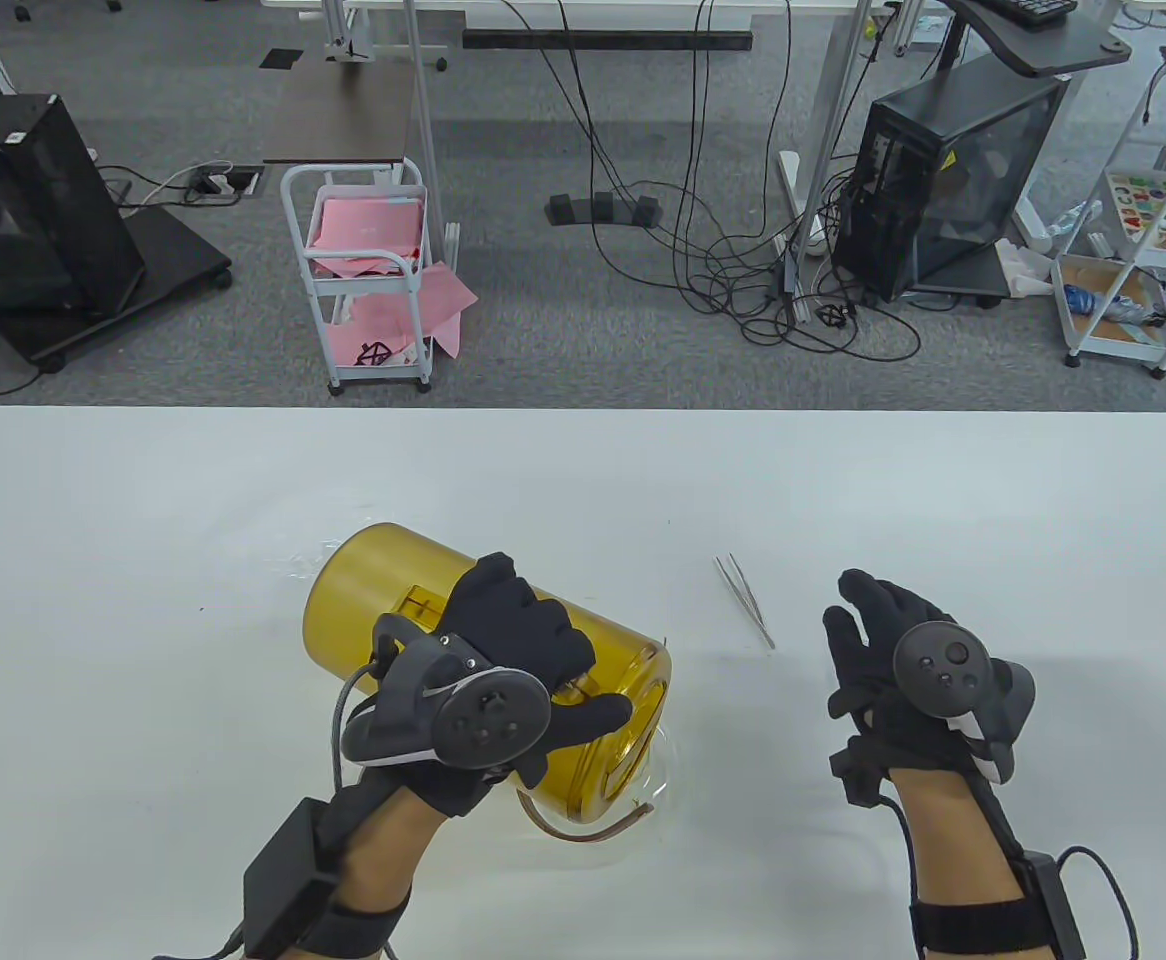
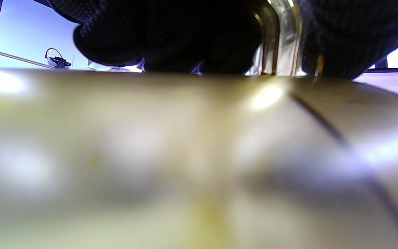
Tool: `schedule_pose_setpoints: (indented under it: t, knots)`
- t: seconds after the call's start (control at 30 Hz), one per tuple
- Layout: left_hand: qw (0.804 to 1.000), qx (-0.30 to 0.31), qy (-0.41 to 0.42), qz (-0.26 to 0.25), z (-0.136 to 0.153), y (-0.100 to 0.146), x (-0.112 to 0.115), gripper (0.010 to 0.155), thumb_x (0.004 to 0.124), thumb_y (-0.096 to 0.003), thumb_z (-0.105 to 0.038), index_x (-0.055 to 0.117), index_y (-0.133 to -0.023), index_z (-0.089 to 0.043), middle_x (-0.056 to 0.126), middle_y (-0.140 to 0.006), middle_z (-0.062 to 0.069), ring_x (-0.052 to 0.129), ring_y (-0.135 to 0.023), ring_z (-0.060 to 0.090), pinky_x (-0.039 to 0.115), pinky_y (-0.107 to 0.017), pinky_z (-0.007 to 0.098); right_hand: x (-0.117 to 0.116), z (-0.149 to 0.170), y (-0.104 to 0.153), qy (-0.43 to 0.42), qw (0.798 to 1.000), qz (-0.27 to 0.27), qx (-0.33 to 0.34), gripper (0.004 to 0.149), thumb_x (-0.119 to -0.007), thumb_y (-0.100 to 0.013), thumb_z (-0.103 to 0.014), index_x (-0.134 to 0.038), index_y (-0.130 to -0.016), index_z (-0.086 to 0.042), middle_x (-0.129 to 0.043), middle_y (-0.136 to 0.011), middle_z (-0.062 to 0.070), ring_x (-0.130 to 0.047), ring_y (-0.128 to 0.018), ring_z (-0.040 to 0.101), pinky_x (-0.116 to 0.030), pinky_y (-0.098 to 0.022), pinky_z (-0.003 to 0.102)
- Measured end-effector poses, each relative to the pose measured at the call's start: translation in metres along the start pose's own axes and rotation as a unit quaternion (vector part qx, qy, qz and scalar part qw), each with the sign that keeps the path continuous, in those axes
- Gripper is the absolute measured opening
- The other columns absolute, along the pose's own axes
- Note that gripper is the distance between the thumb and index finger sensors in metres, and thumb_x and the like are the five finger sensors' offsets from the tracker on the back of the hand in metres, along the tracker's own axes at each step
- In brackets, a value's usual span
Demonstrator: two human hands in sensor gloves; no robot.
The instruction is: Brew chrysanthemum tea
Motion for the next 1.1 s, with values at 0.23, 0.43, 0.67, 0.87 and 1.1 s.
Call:
schedule_pose_setpoints:
  t: [0.23, 0.43, 0.67, 0.87, 1.1]
  knots:
    - [1.0, -0.002, 0.001, 0.002, 0.002, 0.0, 0.0, 0.051, 0.089, -0.0455, -0.073, 0.098, -0.059, -0.024, 0.101, -0.053, 0.004, 0.09, -0.057, 0.036, 0.048, -0.075, 0.072, -0.006, -0.004, 0.0, 0.005, 1.0, -0.015, 0.008, 0.053, -0.074, -0.057, -0.05, -0.072, -0.105, -0.028, -0.073, -0.104, 0.008, -0.073, -0.1, 0.041, -0.049, -0.071, 0.069]
    - [1.0, 0.0, -0.001, 0.002, 0.001, 0.001, 0.0, 0.051, 0.089, -0.0454, -0.072, 0.098, -0.059, -0.024, 0.101, -0.053, 0.004, 0.09, -0.057, 0.036, 0.048, -0.075, 0.072, -0.007, -0.012, 0.003, 0.003, 1.0, -0.013, 0.02, 0.053, -0.074, -0.057, -0.05, -0.072, -0.105, -0.028, -0.073, -0.104, 0.008, -0.073, -0.099, 0.041, -0.049, -0.071, 0.069]
    - [1.0, 0.0, 0.008, 0.002, 0.004, 0.001, 0.0, 0.052, 0.089, -0.0453, -0.072, 0.098, -0.059, -0.024, 0.101, -0.053, 0.004, 0.09, -0.057, 0.036, 0.047, -0.075, 0.072, -0.007, -0.012, 0.003, 0.003, 1.0, -0.012, 0.018, 0.053, -0.074, -0.057, -0.05, -0.072, -0.105, -0.028, -0.073, -0.104, 0.008, -0.073, -0.099, 0.041, -0.049, -0.071, 0.069]
    - [1.0, 0.0, 0.014, 0.002, 0.007, 0.001, 0.0, 0.051, 0.089, -0.0453, -0.072, 0.098, -0.059, -0.024, 0.1, -0.053, 0.004, 0.09, -0.057, 0.036, 0.047, -0.075, 0.072, -0.008, -0.013, 0.002, 0.006, 1.0, -0.012, 0.019, 0.053, -0.074, -0.057, -0.05, -0.072, -0.105, -0.028, -0.073, -0.104, 0.008, -0.073, -0.099, 0.041, -0.049, -0.071, 0.069]
    - [1.0, -0.001, 0.019, 0.002, 0.008, -0.001, 0.001, 0.051, 0.088, -0.0455, -0.072, 0.098, -0.059, -0.024, 0.1, -0.053, 0.004, 0.09, -0.058, 0.036, 0.047, -0.076, 0.072, -0.003, -0.011, 0.002, 0.006, 1.0, -0.005, 0.017, 0.053, -0.074, -0.056, -0.05, -0.072, -0.105, -0.028, -0.073, -0.104, 0.008, -0.073, -0.099, 0.041, -0.049, -0.071, 0.069]
Point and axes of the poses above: the tracker on the back of each hand, its own z axis roughly to the little-finger side, its own y axis roughly from the fingertips to the wrist, x = y × z, the point moved 2 cm from there along -y, roughly from the wrist to the fingertips
